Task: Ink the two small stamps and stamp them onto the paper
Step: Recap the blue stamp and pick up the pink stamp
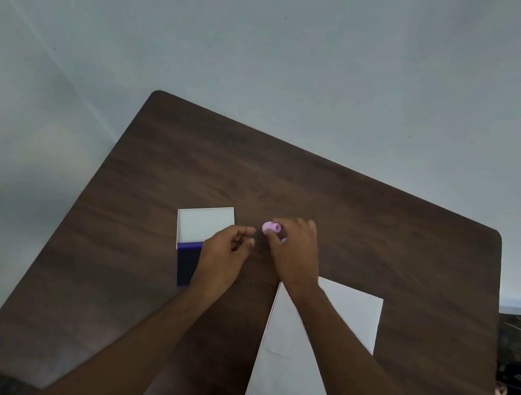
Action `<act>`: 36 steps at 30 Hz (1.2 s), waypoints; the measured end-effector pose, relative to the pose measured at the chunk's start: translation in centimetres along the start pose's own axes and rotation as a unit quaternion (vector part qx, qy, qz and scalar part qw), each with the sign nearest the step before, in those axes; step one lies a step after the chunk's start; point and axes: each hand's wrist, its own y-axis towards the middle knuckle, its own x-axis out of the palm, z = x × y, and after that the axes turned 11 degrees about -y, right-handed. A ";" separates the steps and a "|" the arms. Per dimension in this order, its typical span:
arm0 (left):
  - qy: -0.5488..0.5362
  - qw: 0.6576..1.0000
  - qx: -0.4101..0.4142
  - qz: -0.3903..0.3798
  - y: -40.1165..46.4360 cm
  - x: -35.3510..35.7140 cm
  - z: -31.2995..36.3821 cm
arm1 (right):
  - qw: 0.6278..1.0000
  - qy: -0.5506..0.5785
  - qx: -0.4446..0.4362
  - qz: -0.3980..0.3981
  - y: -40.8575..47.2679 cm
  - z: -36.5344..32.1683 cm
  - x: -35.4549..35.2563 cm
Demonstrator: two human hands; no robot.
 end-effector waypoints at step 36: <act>-0.200 0.979 0.032 -0.006 -5.1 -8.8 -0.3 | 0.925 0.324 0.086 -0.179 -6.5 -6.8 -1.3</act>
